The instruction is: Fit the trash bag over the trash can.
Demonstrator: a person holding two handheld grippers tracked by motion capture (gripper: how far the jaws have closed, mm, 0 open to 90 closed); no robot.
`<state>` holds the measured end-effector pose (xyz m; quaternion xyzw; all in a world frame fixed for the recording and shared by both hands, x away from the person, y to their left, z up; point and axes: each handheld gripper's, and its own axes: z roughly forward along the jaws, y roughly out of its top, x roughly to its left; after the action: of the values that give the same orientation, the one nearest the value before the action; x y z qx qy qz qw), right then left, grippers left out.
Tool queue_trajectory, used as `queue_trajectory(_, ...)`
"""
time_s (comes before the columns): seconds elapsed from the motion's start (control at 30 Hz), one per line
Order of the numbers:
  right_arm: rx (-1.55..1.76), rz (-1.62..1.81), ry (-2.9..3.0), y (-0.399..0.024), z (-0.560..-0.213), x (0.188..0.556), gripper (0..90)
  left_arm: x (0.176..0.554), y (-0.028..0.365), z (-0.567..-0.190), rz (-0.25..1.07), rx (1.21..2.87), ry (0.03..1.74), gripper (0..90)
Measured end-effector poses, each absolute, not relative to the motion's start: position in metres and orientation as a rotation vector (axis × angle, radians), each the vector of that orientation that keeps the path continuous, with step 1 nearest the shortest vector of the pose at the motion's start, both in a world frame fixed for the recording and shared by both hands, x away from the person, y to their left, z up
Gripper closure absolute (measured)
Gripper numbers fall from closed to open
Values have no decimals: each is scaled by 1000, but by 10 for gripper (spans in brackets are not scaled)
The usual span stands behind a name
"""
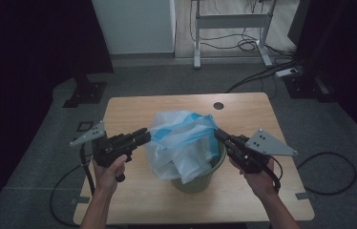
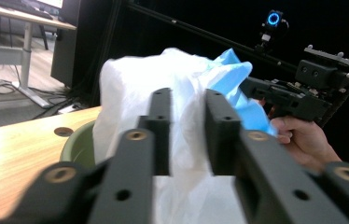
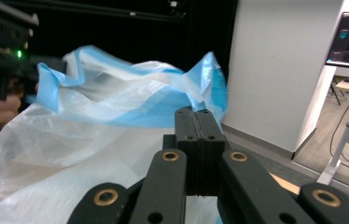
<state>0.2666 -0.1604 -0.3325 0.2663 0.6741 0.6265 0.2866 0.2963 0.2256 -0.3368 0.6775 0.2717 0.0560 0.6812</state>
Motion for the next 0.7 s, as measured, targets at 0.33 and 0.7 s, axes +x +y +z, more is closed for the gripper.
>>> queue_trajectory(0.33,668,1677,1832,-150,-333,261,890,299,196,-303,207,1700,587,252)
queue_trajectory(0.7,675,1672,1842,-146,-332,265,890,324,172,-309,254,1808,645,600)
